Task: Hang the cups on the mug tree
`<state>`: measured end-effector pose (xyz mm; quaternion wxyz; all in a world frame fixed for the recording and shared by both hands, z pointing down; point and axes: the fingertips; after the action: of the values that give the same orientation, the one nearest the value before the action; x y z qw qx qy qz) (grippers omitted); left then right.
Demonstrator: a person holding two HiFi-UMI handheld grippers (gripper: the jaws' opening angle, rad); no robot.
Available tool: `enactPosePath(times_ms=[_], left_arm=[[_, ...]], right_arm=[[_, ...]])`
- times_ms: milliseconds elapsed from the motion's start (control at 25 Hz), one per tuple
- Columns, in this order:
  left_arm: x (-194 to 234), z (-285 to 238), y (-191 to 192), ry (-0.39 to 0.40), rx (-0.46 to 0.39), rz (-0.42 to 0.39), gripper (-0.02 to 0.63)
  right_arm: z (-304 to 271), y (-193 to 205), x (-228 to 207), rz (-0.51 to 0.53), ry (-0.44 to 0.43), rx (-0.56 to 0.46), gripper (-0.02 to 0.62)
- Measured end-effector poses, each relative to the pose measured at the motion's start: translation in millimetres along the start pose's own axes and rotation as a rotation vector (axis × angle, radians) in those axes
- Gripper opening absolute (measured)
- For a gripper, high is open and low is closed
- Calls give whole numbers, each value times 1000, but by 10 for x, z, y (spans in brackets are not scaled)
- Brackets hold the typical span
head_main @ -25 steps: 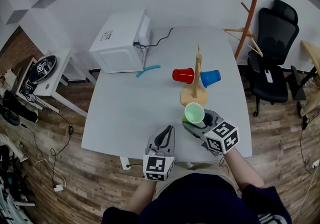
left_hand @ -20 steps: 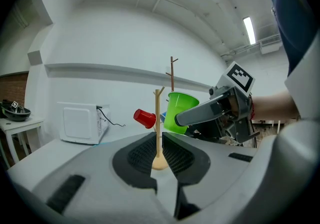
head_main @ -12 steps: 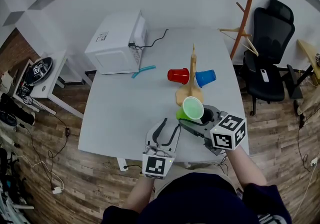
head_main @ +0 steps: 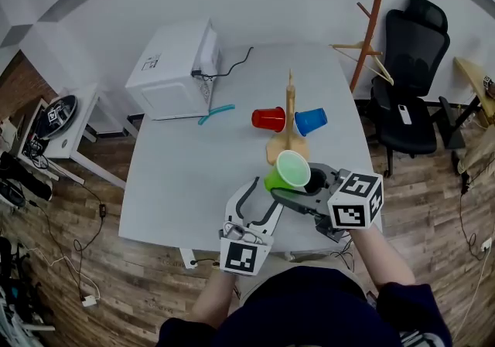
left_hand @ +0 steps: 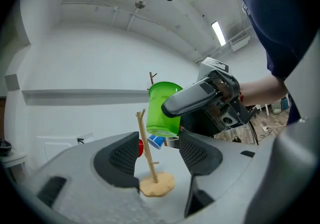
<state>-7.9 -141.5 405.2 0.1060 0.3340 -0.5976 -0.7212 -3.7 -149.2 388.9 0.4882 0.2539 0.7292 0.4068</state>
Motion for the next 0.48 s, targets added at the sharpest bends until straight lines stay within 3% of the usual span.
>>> enactPosePath(times_ms=[480], left_arm=[[-2, -113, -291, 41, -64, -129, 235]], right_arm=[[8, -95, 146, -37, -69, 10, 267]])
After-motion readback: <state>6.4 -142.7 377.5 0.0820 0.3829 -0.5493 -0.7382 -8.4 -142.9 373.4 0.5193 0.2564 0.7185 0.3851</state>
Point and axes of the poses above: the fingertips, and each gripper's own axes: z backward along the fingers, x to its left, y out of its underside, and after that the axes turned 9 degrees about -z, right-handed
